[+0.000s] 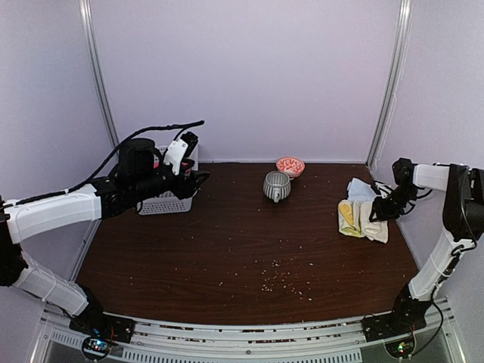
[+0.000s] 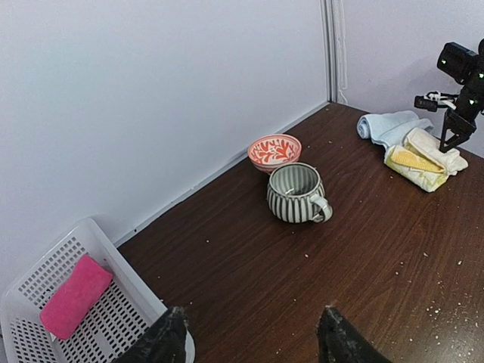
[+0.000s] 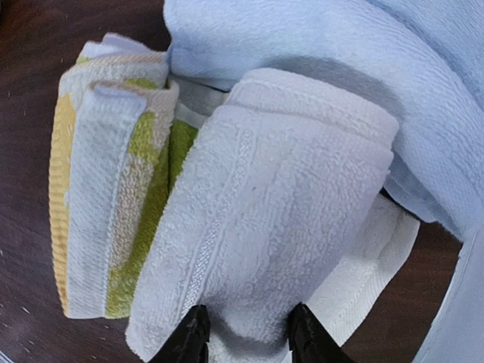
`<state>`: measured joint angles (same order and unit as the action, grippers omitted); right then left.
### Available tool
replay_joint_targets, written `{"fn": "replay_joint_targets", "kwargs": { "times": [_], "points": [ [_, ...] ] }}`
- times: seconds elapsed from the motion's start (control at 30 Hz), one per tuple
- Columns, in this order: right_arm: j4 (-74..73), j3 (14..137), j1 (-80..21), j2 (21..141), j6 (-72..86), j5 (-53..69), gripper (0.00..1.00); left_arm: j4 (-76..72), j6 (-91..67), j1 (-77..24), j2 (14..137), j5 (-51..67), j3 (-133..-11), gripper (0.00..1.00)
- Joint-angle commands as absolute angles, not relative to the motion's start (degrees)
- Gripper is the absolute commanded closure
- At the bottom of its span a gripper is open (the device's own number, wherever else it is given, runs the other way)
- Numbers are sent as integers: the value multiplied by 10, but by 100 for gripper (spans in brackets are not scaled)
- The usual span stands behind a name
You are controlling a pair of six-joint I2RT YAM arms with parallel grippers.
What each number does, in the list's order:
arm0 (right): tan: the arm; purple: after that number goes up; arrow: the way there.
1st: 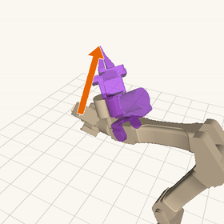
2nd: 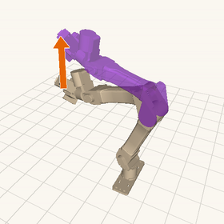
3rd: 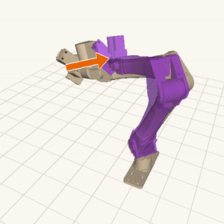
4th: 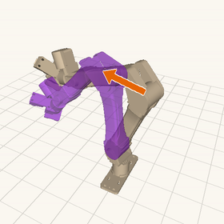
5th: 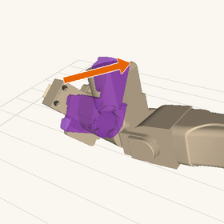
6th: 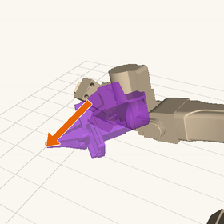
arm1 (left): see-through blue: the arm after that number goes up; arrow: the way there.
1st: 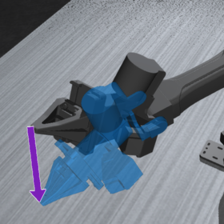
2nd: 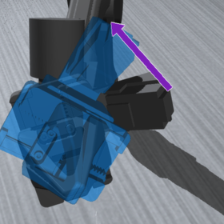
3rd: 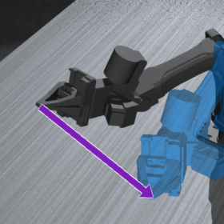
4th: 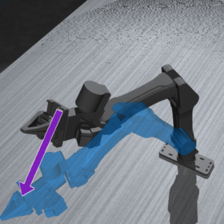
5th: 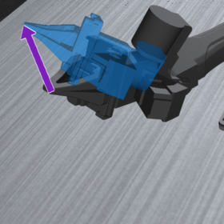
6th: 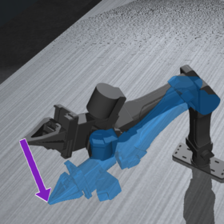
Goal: Roll the towels
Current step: Pick up the towel from the towel pile, then place the towel at the center of the board.
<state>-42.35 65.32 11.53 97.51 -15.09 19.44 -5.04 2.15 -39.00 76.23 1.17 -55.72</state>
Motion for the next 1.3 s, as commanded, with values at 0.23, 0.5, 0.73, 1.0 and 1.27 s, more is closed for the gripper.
{"fn": "replay_joint_targets", "kwargs": {
  "times": [0.23,0.5,0.73,1.0,1.27],
  "points": [
    [-460,690,114,856,-142,188,100,-52,41,-394,758,-5,-574,40],
    [-501,836,36,741,-144,371,100,-53,58,-394,777,-33,-575,40],
    [-610,902,-218,835,-273,399,100,-27,63,-394,790,-73,-601,41],
    [-483,871,-256,826,-233,360,88,-21,54,-394,747,-118,-600,39],
    [-378,657,-259,830,-234,268,49,11,0,-395,752,-63,-599,42]
  ]
}}
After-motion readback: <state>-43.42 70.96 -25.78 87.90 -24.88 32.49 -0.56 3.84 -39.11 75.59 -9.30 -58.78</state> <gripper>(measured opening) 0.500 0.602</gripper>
